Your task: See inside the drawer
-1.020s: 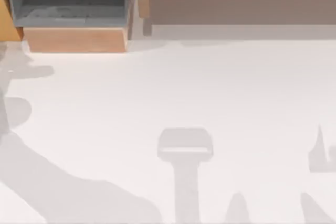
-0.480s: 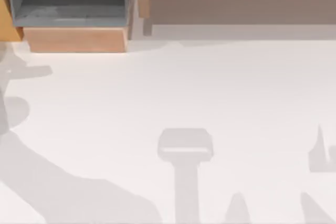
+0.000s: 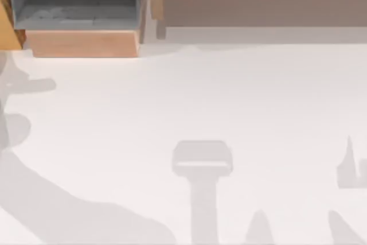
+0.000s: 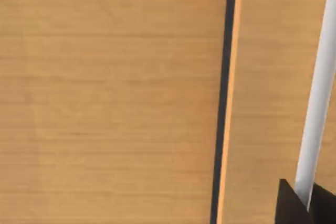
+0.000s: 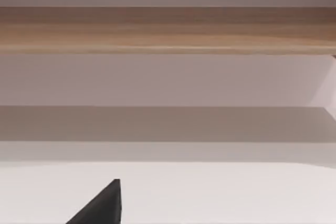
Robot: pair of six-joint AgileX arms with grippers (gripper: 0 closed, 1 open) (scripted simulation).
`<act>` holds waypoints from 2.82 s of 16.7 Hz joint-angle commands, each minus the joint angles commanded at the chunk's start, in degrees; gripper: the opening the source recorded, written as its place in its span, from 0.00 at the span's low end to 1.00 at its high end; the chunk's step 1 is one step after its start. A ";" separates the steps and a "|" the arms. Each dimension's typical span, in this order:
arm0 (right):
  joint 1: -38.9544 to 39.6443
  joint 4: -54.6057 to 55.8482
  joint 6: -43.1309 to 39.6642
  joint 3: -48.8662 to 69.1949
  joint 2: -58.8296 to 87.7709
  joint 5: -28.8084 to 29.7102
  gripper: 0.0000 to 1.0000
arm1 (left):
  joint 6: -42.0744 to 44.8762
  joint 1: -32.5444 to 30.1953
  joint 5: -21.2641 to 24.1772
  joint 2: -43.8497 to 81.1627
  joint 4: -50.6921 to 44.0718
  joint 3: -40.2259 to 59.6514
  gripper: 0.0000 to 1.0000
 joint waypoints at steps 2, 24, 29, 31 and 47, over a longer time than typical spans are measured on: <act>0.00 0.00 0.00 0.00 0.00 0.00 1.00 | 0.19 1.22 0.98 -1.81 2.19 -5.21 0.00; 0.00 0.00 0.00 0.00 0.00 0.00 1.00 | 0.56 8.09 7.66 -10.36 13.57 -25.50 0.00; 0.00 0.00 0.00 0.00 0.00 0.00 1.00 | 0.83 12.55 12.13 -13.39 18.08 -33.29 0.00; 0.00 0.00 0.00 0.00 0.00 0.00 1.00 | 0.88 14.52 14.04 -14.64 19.85 -36.66 0.00; 0.00 0.00 0.00 0.00 0.00 0.00 1.00 | 0.93 15.22 14.72 -15.07 20.51 -37.66 0.83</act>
